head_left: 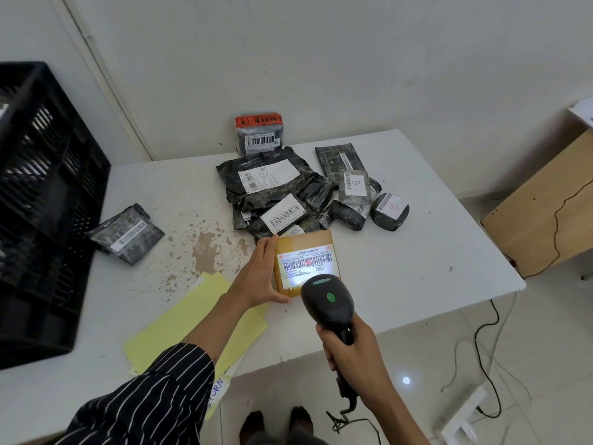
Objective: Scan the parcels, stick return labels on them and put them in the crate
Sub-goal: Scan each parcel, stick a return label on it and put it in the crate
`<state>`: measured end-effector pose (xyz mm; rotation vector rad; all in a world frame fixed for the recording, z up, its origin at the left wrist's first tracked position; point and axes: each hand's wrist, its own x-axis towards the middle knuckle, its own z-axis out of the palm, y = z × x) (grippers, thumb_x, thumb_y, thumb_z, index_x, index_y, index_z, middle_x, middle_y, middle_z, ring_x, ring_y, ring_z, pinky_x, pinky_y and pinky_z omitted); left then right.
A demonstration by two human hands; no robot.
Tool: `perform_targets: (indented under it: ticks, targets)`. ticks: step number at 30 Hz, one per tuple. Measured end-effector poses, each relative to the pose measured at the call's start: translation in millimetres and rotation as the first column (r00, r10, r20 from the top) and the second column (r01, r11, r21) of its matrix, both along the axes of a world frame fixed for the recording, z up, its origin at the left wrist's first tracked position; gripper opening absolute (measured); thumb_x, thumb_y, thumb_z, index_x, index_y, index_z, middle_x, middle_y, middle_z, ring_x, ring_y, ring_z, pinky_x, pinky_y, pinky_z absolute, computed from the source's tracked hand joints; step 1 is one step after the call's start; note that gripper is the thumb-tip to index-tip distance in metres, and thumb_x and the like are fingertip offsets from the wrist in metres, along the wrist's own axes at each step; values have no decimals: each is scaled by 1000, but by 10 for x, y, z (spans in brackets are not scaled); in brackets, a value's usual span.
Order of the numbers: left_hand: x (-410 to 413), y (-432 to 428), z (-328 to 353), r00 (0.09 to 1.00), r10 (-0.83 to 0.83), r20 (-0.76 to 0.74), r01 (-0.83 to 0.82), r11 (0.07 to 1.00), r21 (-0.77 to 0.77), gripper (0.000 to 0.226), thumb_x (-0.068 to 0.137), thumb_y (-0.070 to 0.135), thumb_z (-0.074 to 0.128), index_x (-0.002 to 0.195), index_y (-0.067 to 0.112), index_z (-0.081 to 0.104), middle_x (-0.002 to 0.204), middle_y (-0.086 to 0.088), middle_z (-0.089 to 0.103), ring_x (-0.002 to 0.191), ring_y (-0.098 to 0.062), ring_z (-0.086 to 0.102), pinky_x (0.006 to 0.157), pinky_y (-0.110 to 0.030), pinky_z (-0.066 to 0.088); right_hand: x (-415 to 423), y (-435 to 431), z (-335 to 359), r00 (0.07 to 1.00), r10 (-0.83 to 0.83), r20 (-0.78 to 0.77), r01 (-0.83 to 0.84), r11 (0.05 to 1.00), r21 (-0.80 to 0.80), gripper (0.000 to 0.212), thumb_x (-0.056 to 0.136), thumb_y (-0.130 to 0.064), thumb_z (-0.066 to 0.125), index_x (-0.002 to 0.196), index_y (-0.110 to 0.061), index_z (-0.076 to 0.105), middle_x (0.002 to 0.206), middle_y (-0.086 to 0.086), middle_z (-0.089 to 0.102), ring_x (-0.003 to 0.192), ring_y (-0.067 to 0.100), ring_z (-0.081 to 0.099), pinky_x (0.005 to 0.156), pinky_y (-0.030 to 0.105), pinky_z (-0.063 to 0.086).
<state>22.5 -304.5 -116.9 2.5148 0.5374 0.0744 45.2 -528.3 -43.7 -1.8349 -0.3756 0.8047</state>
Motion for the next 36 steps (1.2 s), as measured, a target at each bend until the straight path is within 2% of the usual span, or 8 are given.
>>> perform_targets:
  ticks: [18,22,25,31,36]
  targets:
    - [1,-23,-13,1000,2,13,-1,1000,-14,128,52,41,89,146,9,8,145,-5,14,124,-20,38,91,-31,46,-13,-3,10,1000,4,-13,-4,1000,3,11,85,-14,61,79,-16,53,53,0,52,47,10,48,49,17,43]
    - [-8,-95,-52,999,-28,28,29,999,-16,129,49,42,90,146,8,11,143,-5,17,122,-21,41,91,-34,49,-16,-11,-3,999,-35,-36,35,999,7,9,84,-15,62,82,-12,54,57,4,54,48,11,49,50,19,44]
    - [-4,-138,-88,998,-45,39,44,999,14,131,49,41,90,146,4,10,147,-8,15,128,-23,37,94,-37,48,-27,-19,3,997,-63,-55,64,998,16,9,84,-15,63,85,-12,55,60,7,55,48,11,49,49,18,43]
    - [78,-81,-94,995,-41,87,36,998,56,129,49,34,91,147,5,12,148,-11,15,125,-30,41,85,-42,53,-40,-1,58,993,-94,-69,98,994,54,10,84,-17,63,86,-11,54,60,9,53,48,14,48,49,20,42]
    - [125,-25,-74,997,-44,67,38,995,95,130,49,33,92,146,2,12,147,-14,16,118,-33,47,81,-36,50,-30,39,77,994,-91,-58,95,994,62,11,84,-17,63,86,-12,54,58,7,53,48,14,47,49,20,42]
